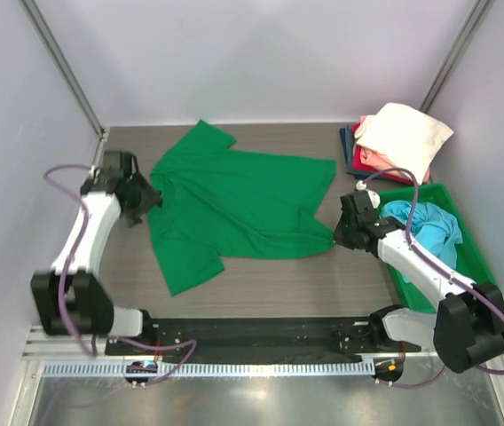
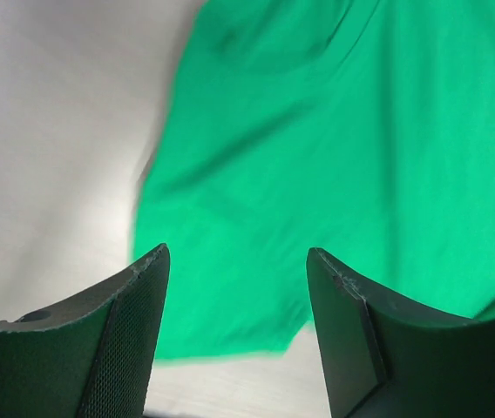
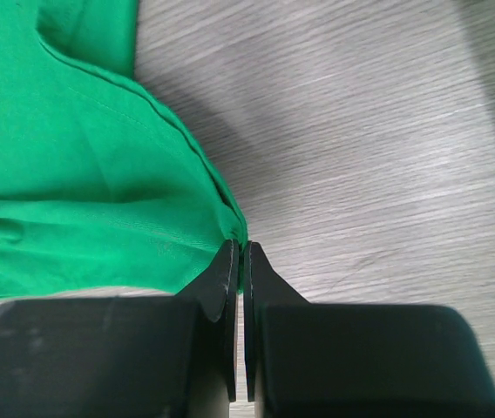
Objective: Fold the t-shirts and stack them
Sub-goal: Flatten the tshirt out
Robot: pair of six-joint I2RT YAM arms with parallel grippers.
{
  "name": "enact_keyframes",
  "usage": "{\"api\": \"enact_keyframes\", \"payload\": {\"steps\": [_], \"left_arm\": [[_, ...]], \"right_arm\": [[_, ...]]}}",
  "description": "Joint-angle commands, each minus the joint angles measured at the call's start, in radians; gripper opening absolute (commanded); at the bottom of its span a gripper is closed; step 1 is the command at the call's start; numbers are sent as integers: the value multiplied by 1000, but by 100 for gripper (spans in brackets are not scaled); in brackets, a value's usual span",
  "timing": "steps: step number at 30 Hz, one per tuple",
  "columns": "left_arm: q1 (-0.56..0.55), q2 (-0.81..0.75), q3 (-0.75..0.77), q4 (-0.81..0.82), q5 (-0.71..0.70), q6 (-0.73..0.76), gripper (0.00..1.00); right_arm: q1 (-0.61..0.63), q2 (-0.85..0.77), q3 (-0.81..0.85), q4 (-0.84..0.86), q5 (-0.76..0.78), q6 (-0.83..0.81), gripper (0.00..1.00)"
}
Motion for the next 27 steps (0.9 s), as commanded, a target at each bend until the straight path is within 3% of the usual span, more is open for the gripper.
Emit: {"api": "enact_keyframes", "payload": {"steps": [1,10,15,18,27], "left_arm": [[-22,-169,-238,51,-44,-56,66],[-106,-456,-547,-19,-32,-209,59],[-180,-519,-611,-44,-23,-318,57],[-298,-547,-645,-53,-63,-401,56],[-488,-519,-754,-27,-105,-512,52]], "right_arm": [[-13,-21,0,39,-32,24,1],[-137,-76,-69,53,-85,47,1],[-217,-82,-85,59,-143,27,1],[-254,-82,-88,62,-155,13,1],[-286,-21,-80,102,-227,4,1]]}}
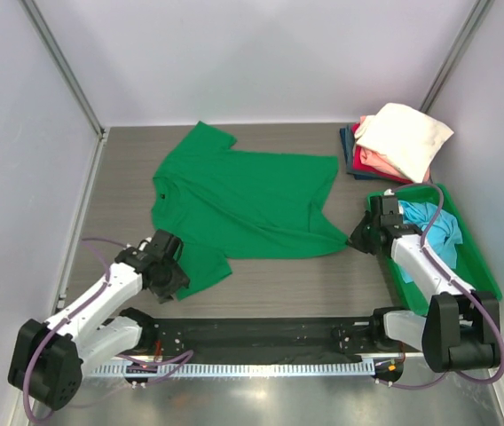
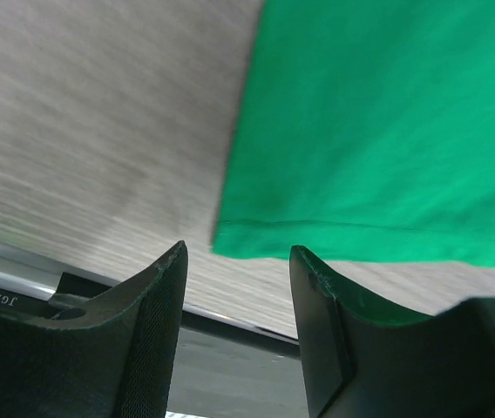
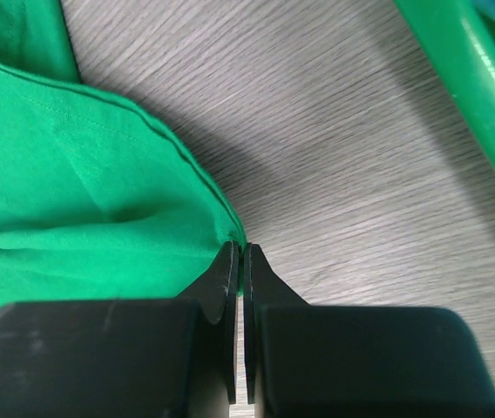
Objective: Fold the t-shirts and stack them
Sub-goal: Flatten the tshirt out, then fold the tshirt
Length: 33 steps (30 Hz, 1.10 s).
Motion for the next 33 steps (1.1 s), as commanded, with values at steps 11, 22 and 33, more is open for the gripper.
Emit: {"api": "enact_keyframes", "payload": {"steps": [11,22,33], "left_arm": [[-87,84,-24,102,-123,-60,27],[-119,55,118,-7,-188,-19,0],[-119,-221,355,-358,-228,-40,0]], "right_arm": [[-6,9,-11,62,-57,-11,1],[-5,-84,-36,4,-78,-16,1],[-8,-292,-31,-160,-107,21,1]]}}
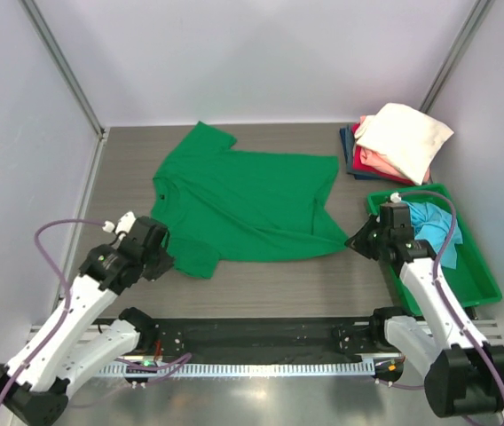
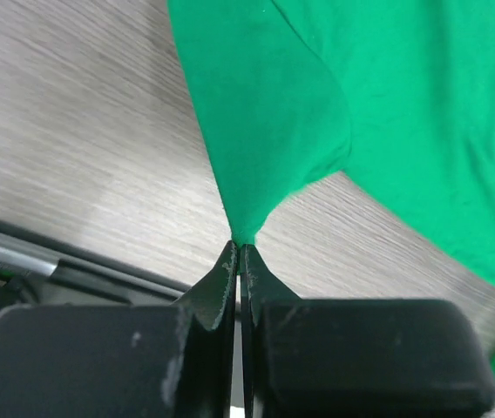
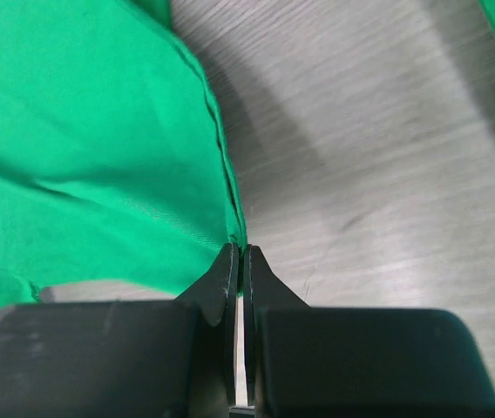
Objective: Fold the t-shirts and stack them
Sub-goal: Fold the tshirt
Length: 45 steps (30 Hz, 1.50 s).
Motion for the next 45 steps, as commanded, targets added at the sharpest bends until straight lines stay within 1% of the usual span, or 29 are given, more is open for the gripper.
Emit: {"api": "enact_keyframes", "payload": {"steps": [1,5,9,12,13,15,18,19,20,21,22,23,25,26,28,29,30,32,33,35,36,38,39,40,41,42,43,44,45], "left_arm": [[-2,-60,55,-165,-53,-17,0],[-4,-104,91,-215,-50,-14,0],[-4,-94,149,-234,-63,23,0],[-1,-36,221,-226,-105,78,0],[-1,10,259,-217,-116,92,0],[-1,64,298,-197,-150,147,0],[16,188,376,-153,-176,227,0],[28,258,416,-121,-173,258,0],[68,291,437,-104,-167,308,0],[91,325,459,-82,-156,345,0],[117,364,500,-39,-117,374,0],[180,436,522,-19,-89,440,0],[226,522,611,24,-49,500,0],[255,619,696,21,-46,550,0],[266,716,785,9,-50,601,0],[269,824,830,-1,-63,618,0],[271,874,914,-14,-61,630,0],[278,969,986,-40,-57,661,0],[281,1050,1046,-44,-49,672,0],[294,1119,1102,-50,-43,693,0],[301,1159,1169,-57,-37,701,0],[321,1266,1239,-85,-35,722,0],[329,1302,1319,-103,-27,727,0],[347,1380,1361,-114,-15,741,1],[357,1418,1407,-131,-8,741,4],[366,1455,1519,-178,18,741,9],[373,1525,1578,-206,37,743,20],[383,1547,1634,-229,48,746,28],[384,1558,1708,-267,45,747,39]], "right_arm": [[-5,-96,8,-100,-15,16,1],[-5,-191,32,-192,-26,47,1],[-5,-251,46,-263,-41,67,1],[-5,-237,65,-266,-40,65,1],[-3,-225,72,-263,-29,61,1],[-3,-163,101,-243,-15,46,1],[-3,-57,143,-196,20,21,1],[-5,-21,166,-180,26,9,1],[-5,11,180,-165,39,4,1],[-5,84,198,-135,45,0,1],[-3,120,218,-121,51,-7,1],[-5,157,258,-93,57,-10,1],[-5,270,305,-79,66,-19,1],[-5,310,351,-65,69,-25,1],[-5,409,394,-51,79,-31,1],[-3,439,431,-39,77,-34,1],[-5,466,450,-33,82,-34,1],[-5,545,486,-22,86,-34,1],[-5,571,497,-12,91,-33,1],[-8,634,520,10,98,-30,1],[-8,654,529,16,103,-27,1],[-14,721,561,28,102,-19,1],[-17,743,575,33,105,-11,1],[-22,767,604,33,102,-8,1],[-23,787,620,31,100,-2,2],[-26,827,640,28,97,1,6],[-31,839,669,25,94,9,15],[-42,849,681,22,86,12,44],[-43,858,695,19,80,18,62]]}}
